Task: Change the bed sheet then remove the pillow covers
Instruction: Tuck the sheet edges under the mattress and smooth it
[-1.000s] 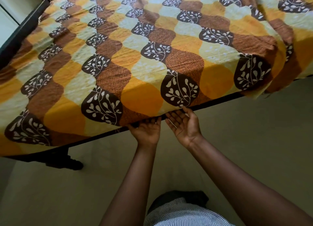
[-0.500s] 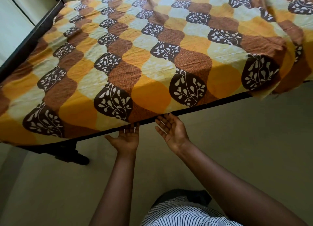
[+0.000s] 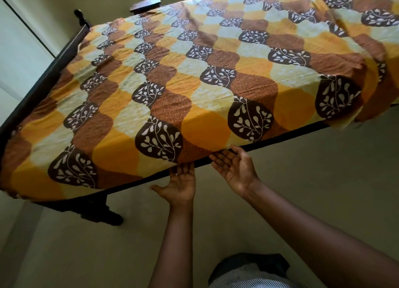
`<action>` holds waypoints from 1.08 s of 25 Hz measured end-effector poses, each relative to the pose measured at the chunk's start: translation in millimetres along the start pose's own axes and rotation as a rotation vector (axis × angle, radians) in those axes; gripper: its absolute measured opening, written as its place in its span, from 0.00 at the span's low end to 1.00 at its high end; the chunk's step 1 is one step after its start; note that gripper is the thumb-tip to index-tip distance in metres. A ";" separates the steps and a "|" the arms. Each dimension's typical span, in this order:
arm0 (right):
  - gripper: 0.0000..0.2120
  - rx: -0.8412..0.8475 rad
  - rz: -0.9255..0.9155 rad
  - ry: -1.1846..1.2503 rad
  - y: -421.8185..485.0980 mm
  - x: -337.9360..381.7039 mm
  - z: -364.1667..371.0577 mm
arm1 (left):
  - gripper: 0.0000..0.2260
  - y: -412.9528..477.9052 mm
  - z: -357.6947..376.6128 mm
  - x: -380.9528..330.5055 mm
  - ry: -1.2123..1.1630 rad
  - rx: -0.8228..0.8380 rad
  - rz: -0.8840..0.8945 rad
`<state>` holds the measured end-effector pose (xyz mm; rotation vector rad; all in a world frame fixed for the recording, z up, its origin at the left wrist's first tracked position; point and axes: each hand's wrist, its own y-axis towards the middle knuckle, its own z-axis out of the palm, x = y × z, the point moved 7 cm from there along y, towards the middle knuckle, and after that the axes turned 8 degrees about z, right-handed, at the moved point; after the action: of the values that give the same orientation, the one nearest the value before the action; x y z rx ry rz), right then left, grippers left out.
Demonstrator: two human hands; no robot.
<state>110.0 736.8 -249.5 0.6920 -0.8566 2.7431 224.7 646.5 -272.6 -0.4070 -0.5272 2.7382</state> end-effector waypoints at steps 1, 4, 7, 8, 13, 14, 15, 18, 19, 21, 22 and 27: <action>0.20 0.002 -0.005 -0.011 0.1 0.1 0.3 | 0.39 3.4 4.6 1.4 -0.015 0.010 0.006; 0.19 0.009 0.006 -0.047 -0.5 -1.0 0.7 | 0.36 3.4 9.0 4.7 0.032 -0.016 0.053; 0.17 -0.009 0.047 -0.112 -3.8 -0.3 -2.4 | 0.28 -11.2 -10.8 5.0 0.286 -0.178 0.077; 0.16 -0.023 0.055 -0.147 -6.2 1.2 -5.8 | 0.25 -15.9 -15.4 5.8 0.356 -0.191 0.057; 0.14 -0.145 0.026 -0.431 -29.4 23.1 -41.4 | 0.13 -35.9 -12.4 27.5 0.584 -0.157 -0.086; 0.13 -0.169 0.012 -0.446 -36.5 32.2 -51.0 | 0.11 -43.0 -9.5 39.0 0.653 -0.121 -0.123; 0.12 -0.193 -0.009 -0.449 -44.4 43.2 -61.0 | 0.10 -52.0 -5.9 53.1 0.737 -0.065 -0.163; 0.11 -0.270 -0.101 -0.413 -73.9 86.1 -97.2 | 0.12 -84.1 15.2 104.9 1.046 0.187 -0.258; 0.10 -0.294 -0.137 -0.404 -85.6 103.5 -110.9 | 0.12 -95.3 26.5 124.4 1.150 0.292 -0.259; 0.10 -0.347 -0.197 -0.390 -105.9 136.4 -135.1 | 0.12 -113.4 51.0 158.9 1.313 0.491 -0.233; 0.10 -0.383 -0.234 -0.379 -118.7 154.9 -149.8 | 0.12 -125.1 63.0 180.0 1.363 0.592 -0.231; 0.09 -0.535 -0.430 -0.349 -171.6 249.7 -204.3 | 0.09 -172.5 123.2 282.0 1.446 1.078 -0.233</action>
<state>-132.8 1003.9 -192.6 1.0922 -1.2670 1.9249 -28.0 862.2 -154.1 -1.5210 1.0778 1.4558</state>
